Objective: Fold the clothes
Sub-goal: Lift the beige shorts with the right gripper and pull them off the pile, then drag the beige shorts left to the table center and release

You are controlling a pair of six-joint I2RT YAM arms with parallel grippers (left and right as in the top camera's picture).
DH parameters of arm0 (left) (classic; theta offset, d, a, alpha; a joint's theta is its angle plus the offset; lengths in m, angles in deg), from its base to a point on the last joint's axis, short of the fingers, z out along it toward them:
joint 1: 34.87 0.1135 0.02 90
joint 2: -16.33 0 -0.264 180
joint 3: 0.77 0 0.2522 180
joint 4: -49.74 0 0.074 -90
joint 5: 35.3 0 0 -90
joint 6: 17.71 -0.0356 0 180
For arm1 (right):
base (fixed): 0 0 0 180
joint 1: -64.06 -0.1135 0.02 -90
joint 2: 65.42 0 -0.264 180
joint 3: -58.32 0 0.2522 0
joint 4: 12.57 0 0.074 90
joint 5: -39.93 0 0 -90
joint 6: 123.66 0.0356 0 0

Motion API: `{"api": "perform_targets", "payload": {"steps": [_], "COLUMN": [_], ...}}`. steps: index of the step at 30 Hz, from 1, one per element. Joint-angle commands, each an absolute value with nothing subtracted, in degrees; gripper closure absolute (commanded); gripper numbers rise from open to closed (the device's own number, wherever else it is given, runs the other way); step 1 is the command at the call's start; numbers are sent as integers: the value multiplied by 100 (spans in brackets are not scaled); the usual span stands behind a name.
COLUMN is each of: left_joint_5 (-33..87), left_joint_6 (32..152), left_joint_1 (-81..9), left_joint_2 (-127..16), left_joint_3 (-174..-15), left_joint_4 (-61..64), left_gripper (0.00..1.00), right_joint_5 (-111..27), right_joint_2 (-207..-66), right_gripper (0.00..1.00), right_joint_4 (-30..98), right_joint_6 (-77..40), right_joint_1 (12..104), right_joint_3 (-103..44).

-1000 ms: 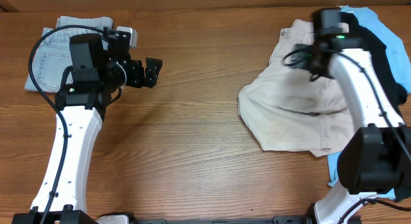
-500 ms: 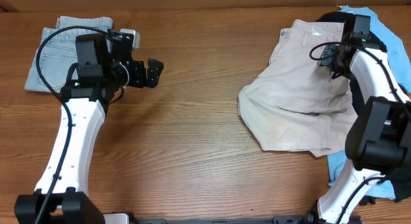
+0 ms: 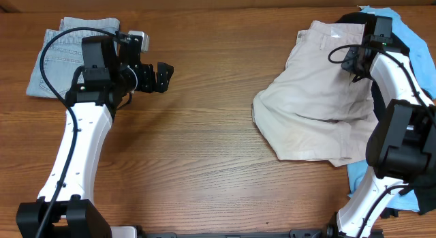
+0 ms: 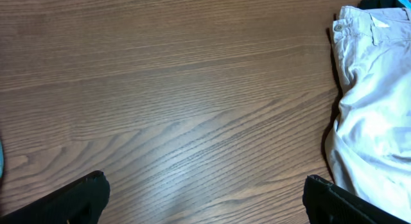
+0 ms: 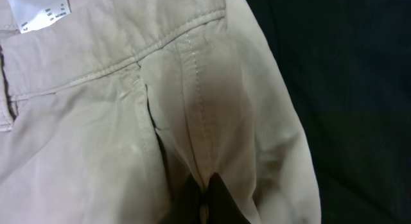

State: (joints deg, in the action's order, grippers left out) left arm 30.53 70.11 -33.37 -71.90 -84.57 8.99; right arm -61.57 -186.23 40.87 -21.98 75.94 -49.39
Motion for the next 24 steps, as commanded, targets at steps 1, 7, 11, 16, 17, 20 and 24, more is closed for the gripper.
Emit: {"api": "perform_targets", "payload": {"steps": [1, 7, 11, 16, 17, 20, 24], "left_joint_5": [3088, 3095, 3091, 3147, 3195, 3447, 3724], "left_joint_6": [6841, 6904, 6978, 6943, 6945, 6948, 6948], "left_joint_1": [-3376, -3315, -3149, -2930, -2884, -2745, -2537], "left_joint_2": [-7205, -7203, -7201, -7201, -7201, -7201, -7201], "left_joint_3": [-8591, -8750, -9004, -9157, -9157, -9157, -9157], "left_joint_4": [954, 1052, 1048, 1072, 1072, 1030, 1026], "left_gripper": [1, 0, 0, 0, 0, 0, 0], "right_joint_5": [-6203, -5635, -4676, -3950, -3904, -3878, -3935], "right_joint_2": [-18632, -18234, -18039, -18028, -18028, -18039, -18039], "right_gripper": [96, 96, 96, 96, 96, 96, 92], "right_joint_4": [4139, 5079, 5809, 5827, 5735, 5431, 5018], "right_joint_6": [-2327, -2476, -2473, -2163, -2115, -1975, -1916], "right_joint_1": [7576, 7027, 6271, 4816, 4499, 3517, 2193], "right_joint_3": [-4985, -5571, -6251, -6644, -6642, -6642, -6642]}}
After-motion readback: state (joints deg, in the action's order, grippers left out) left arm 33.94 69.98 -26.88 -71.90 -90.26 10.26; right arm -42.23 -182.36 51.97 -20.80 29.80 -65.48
